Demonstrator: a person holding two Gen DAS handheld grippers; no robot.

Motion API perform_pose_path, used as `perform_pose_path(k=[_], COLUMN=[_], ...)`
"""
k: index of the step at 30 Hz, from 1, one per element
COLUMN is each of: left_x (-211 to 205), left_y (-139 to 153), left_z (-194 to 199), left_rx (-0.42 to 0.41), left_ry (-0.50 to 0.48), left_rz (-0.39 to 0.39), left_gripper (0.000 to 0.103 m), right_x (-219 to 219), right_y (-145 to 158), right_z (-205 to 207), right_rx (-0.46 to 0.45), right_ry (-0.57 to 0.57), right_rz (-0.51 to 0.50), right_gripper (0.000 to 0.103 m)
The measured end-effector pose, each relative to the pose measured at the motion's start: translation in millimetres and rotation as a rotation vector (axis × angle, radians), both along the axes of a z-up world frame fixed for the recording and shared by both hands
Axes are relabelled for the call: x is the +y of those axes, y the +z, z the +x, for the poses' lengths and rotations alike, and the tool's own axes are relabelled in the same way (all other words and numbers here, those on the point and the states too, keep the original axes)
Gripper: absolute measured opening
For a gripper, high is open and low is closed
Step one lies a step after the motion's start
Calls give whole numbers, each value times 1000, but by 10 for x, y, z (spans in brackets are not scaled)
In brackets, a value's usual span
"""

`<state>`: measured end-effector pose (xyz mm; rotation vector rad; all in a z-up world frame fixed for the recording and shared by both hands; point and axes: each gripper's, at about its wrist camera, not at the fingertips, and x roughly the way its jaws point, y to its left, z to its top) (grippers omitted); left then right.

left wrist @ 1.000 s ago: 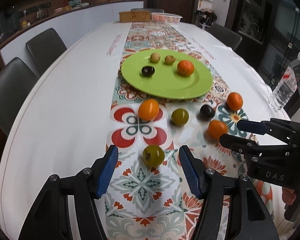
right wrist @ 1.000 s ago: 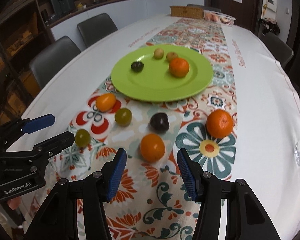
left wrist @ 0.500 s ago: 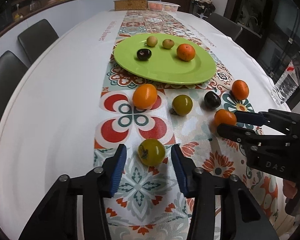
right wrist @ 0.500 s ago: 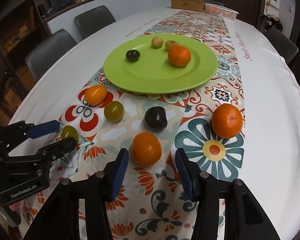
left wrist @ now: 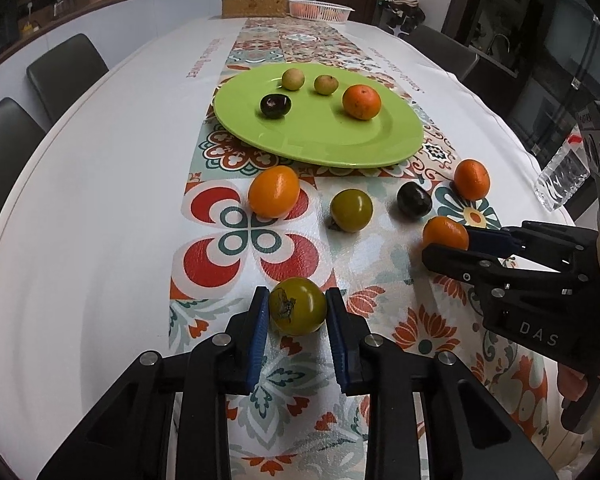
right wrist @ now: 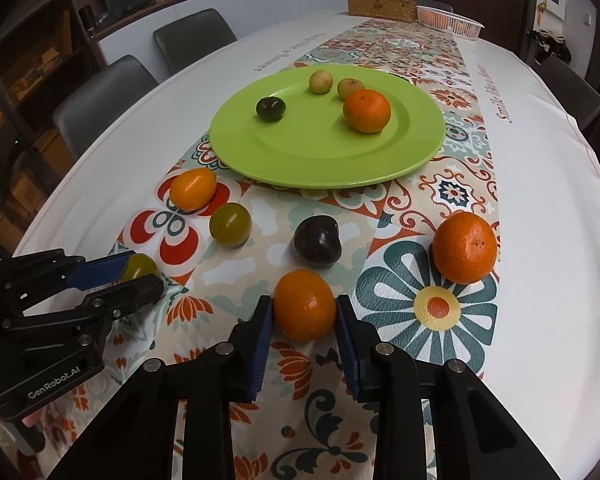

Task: Organize fruits
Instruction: 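Grasp an olive-green tomato with the left tool while the right tool grasps an orange tomato, then carry the green tomato in the left tool over the plate while the right tool carries its orange fruit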

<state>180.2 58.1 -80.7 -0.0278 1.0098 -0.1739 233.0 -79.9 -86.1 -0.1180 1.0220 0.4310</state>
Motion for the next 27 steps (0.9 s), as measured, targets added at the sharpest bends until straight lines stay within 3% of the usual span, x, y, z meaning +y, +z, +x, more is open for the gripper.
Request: perform_pose_path(k=[27], left_x=[-200], left_y=[758], left_z=[-222], left_rx=[-210], left_ry=[-38], left_rz=[-11], left_gripper=[28], right_x=[-159], right_y=[689], right_z=[-241], right_rx=[-165], right_ry=[-3], right_rz=[83], right_gripper=[32])
